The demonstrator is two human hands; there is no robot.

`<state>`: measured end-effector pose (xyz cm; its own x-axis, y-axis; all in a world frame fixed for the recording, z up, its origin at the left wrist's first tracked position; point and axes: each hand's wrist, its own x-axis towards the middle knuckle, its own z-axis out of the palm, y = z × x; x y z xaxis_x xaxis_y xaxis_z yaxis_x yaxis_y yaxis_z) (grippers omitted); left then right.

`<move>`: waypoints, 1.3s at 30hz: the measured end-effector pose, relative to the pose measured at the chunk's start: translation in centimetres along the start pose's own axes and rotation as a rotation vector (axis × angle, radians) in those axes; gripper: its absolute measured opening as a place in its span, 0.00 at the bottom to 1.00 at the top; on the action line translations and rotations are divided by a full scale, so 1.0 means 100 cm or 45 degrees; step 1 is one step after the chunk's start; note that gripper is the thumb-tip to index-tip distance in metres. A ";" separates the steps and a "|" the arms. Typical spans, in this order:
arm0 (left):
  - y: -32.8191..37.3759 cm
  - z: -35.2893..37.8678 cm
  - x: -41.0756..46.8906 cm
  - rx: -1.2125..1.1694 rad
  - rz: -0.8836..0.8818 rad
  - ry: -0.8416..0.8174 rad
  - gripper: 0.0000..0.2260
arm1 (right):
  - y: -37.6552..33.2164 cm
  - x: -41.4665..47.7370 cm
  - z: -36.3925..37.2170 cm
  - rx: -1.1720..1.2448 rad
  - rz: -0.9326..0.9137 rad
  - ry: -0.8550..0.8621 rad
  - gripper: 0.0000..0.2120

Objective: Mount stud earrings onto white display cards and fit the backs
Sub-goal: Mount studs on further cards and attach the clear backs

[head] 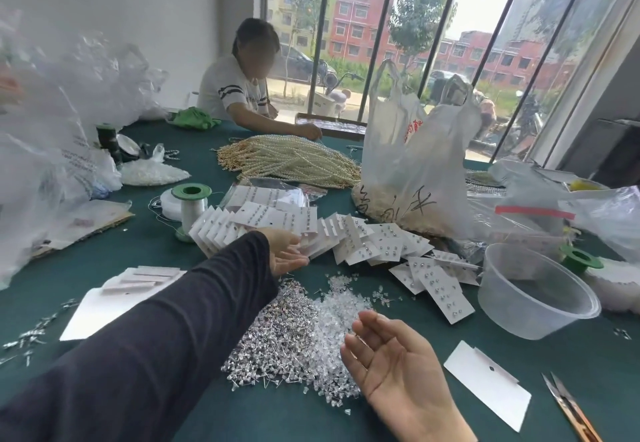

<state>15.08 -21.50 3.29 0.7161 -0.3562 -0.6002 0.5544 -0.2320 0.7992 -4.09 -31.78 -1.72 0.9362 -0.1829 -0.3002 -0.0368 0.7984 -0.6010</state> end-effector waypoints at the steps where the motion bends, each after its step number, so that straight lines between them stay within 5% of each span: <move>1: -0.002 -0.003 -0.008 0.158 0.018 -0.030 0.10 | 0.000 0.000 0.000 -0.011 -0.005 -0.003 0.10; 5: -0.031 -0.017 -0.046 0.735 0.440 0.033 0.08 | 0.001 -0.001 0.001 -0.041 -0.017 -0.032 0.10; 9: -0.079 -0.047 -0.087 1.419 0.910 0.718 0.07 | 0.001 -0.002 -0.001 -0.084 -0.056 -0.078 0.10; 12: -0.097 -0.073 -0.100 1.627 0.742 1.120 0.10 | 0.001 -0.004 -0.002 -0.101 -0.096 -0.096 0.10; 16: -0.109 -0.098 -0.093 1.784 0.360 1.214 0.20 | 0.002 -0.006 -0.002 -0.137 -0.101 -0.125 0.10; 29: -0.118 -0.097 -0.090 1.448 0.555 1.259 0.13 | 0.005 -0.007 0.000 -0.161 -0.094 -0.158 0.12; 36: -0.105 -0.096 -0.106 1.394 1.258 1.584 0.03 | 0.004 -0.007 0.001 -0.125 -0.101 -0.147 0.12; 39: -0.098 -0.079 -0.112 1.169 1.521 1.438 0.05 | 0.005 -0.007 0.002 -0.130 -0.077 -0.152 0.11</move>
<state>4.97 -8.10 1.89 0.6201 -0.0793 0.7805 -0.4757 -0.8291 0.2937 -4.73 -31.11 -1.65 0.9723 -0.1550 -0.1748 -0.0084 0.7245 -0.6893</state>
